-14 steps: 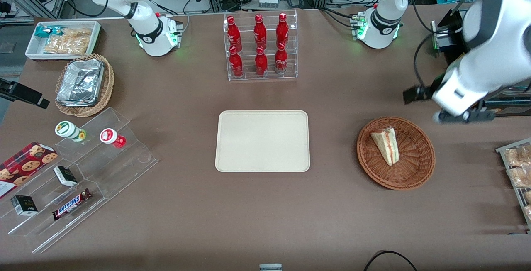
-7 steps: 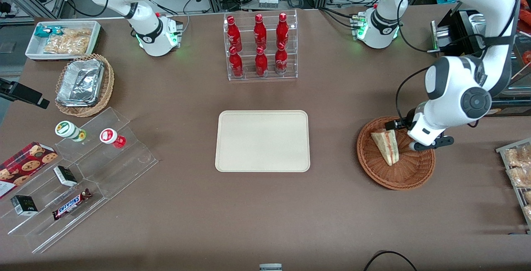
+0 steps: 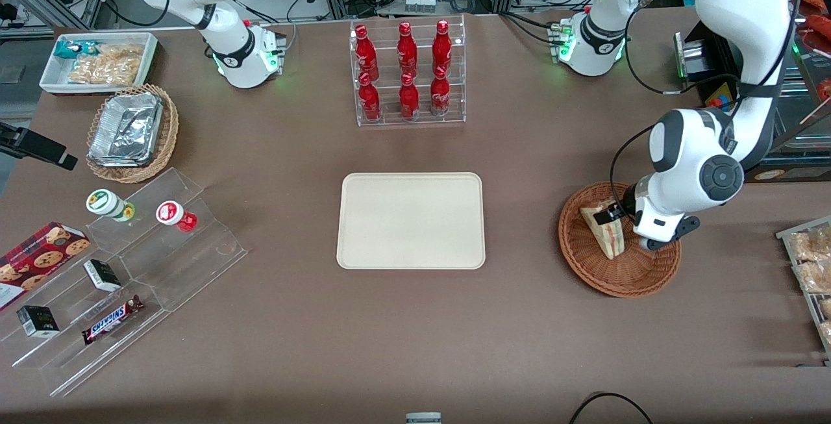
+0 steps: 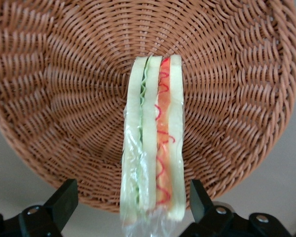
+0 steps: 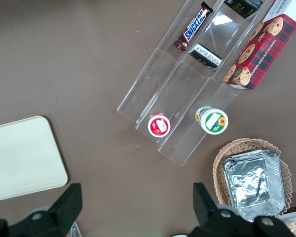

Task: Place sandwich from basket to tray
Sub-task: 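Close the left gripper on the sandwich and lift it from the basket, then carry the sandwich with the left gripper over the white tray and lower it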

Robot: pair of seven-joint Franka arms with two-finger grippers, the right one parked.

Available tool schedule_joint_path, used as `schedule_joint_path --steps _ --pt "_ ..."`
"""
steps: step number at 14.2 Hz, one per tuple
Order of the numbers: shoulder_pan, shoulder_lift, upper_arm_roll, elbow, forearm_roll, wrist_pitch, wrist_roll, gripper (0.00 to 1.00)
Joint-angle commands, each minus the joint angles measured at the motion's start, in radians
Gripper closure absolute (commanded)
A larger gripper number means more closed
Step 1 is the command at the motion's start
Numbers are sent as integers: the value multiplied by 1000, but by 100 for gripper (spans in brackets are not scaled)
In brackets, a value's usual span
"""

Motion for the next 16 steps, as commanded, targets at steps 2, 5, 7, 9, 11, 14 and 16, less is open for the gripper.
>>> schedule_joint_path --steps 2,5,7,9,11,14,16 --pt "-5 49 -2 5 -8 38 -17 0" --pt "-12 68 -5 5 -8 49 -21 65" --pt "-11 54 -5 19 -8 36 -14 90" --pt "-15 31 -8 69 -5 -32 -9 92" --pt "-87 26 -11 200 -6 -208 17 93" --pt "-260 49 -11 369 -12 -373 -7 93" --pt "-383 91 -11 395 -6 -384 -26 93"
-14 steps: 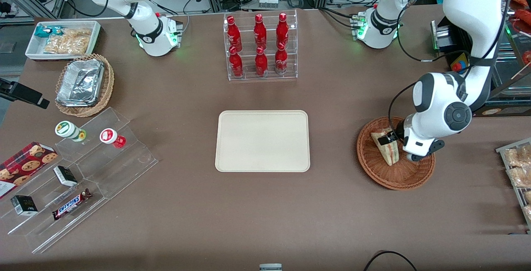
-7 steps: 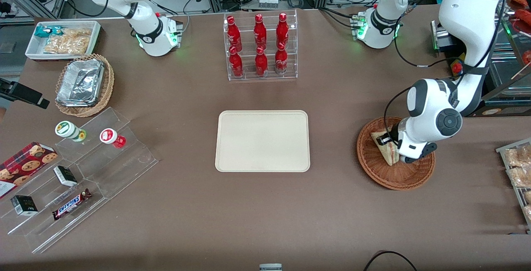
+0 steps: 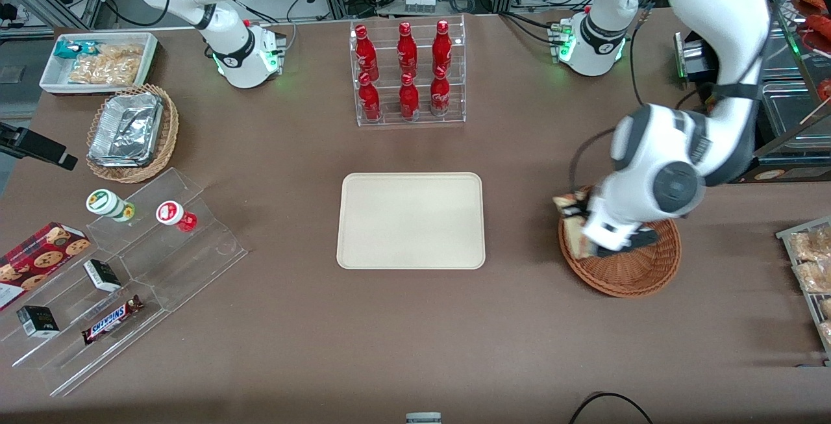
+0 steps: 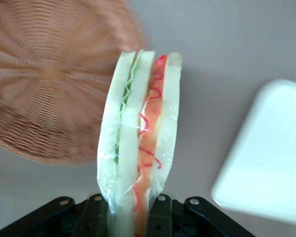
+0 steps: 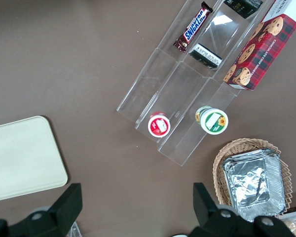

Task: Place sandwich from basket to tray
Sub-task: 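Carry the sandwich with the left gripper over the white tray and lower it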

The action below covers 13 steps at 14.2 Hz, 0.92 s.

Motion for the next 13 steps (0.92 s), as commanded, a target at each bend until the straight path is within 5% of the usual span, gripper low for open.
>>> schedule_joint_path --steps 1,7,10,13 --pt "-188 97 15 58 1 -32 -26 93" --pt "-443 339 15 326 -12 -22 -327 91" --pt "-480 398 14 354 -10 71 -379 90" --pt "-499 448 14 389 -7 122 -384 77"
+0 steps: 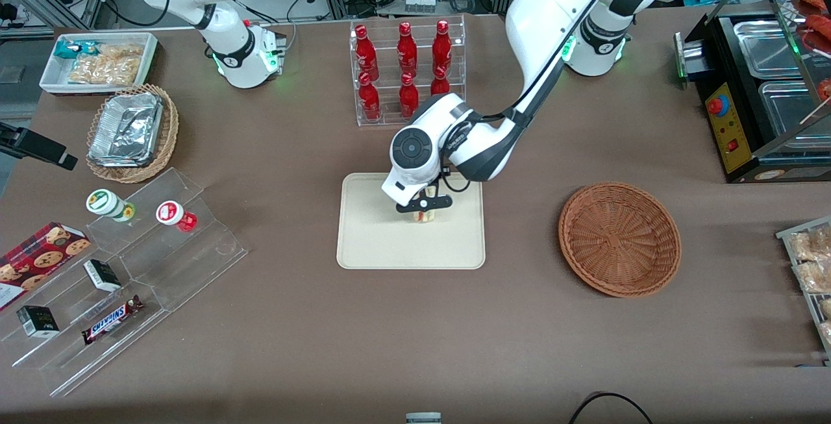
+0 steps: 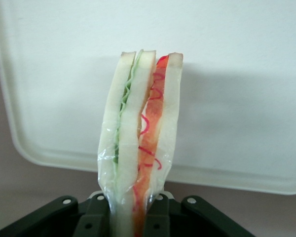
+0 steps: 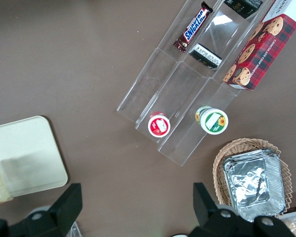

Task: Place sandwich from basket to tray
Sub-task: 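Carry the sandwich with the left gripper over the white tray and lower it, then open the left gripper to release the sandwich upright on the tray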

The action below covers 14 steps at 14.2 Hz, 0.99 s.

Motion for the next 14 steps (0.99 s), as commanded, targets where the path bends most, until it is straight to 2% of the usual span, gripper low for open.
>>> schedule_joint_path --steps 1,2,3,4,5,9,14 --pt "-30 59 15 90 -3 1 -18 70" --pt "-29 64 16 110 -5 2 -20 69" --pt "-27 66 16 126 -3 3 -18 54" --pt "-24 63 21 132 0 3 -14 16" --pt "-24 58 33 133 4 -1 -10 0" --pt "-18 -12 111 155 15 -23 -17 0" --pt "147 -248 122 105 20 -291 20 0"
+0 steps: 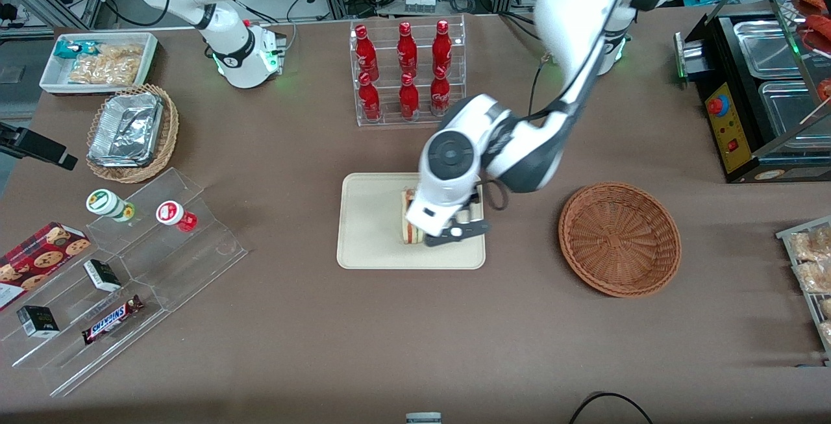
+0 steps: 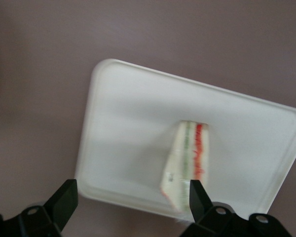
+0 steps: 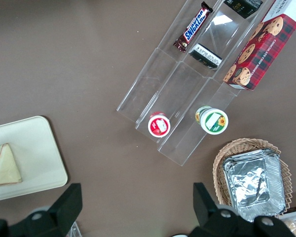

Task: Place sandwich from basket to tray

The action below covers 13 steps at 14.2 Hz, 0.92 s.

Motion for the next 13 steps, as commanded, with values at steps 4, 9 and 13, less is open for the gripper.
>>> schedule_joint_path --steps 4,9,13 --pt "258 -398 -7 -264 12 -288 379 0" --pt "611 -652 -153 -431 20 -381 715 0" --pt "779 -677 -374 -298 106 -502 752 0"
